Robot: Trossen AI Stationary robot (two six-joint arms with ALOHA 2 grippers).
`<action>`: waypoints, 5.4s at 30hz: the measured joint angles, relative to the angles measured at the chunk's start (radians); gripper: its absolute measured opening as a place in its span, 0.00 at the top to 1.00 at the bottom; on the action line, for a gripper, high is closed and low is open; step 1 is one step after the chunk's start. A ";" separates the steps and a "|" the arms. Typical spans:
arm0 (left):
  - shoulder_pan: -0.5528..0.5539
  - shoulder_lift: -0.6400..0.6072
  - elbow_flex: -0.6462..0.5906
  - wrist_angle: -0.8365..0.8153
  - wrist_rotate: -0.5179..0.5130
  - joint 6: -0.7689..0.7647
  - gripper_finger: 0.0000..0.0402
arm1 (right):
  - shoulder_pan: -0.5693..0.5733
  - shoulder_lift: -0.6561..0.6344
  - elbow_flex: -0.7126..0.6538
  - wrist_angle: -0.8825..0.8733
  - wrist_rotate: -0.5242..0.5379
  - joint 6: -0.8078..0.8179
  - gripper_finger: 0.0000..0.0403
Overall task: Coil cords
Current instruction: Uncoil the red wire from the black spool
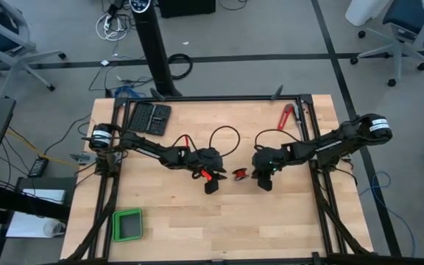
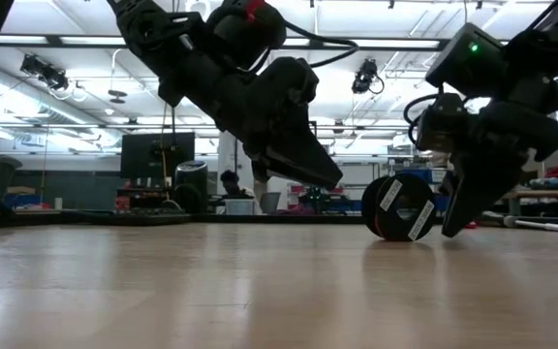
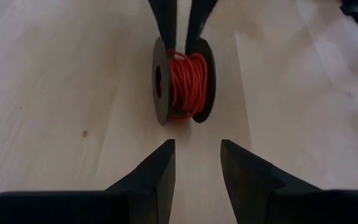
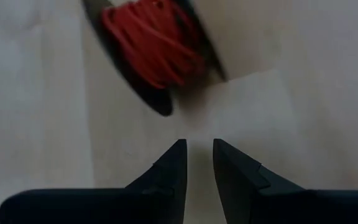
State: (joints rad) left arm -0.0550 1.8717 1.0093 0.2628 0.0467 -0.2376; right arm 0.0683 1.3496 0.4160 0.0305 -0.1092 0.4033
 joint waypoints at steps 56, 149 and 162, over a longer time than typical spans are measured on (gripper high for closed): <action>-0.004 0.134 0.038 0.168 -0.144 0.103 0.70 | 0.039 0.007 0.000 0.193 0.071 -0.075 0.81; 0.230 -0.016 0.099 0.566 0.902 -0.089 1.00 | 0.194 -0.226 0.000 -0.015 0.552 -0.144 0.82; 0.245 -0.016 0.099 0.438 0.802 -0.007 1.00 | 0.256 -0.225 -0.001 0.238 0.538 -0.258 0.82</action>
State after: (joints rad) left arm 0.1900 1.8553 1.1080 0.7012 0.8485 -0.2441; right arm 0.3245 1.1244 0.4152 0.2688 0.4291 0.1449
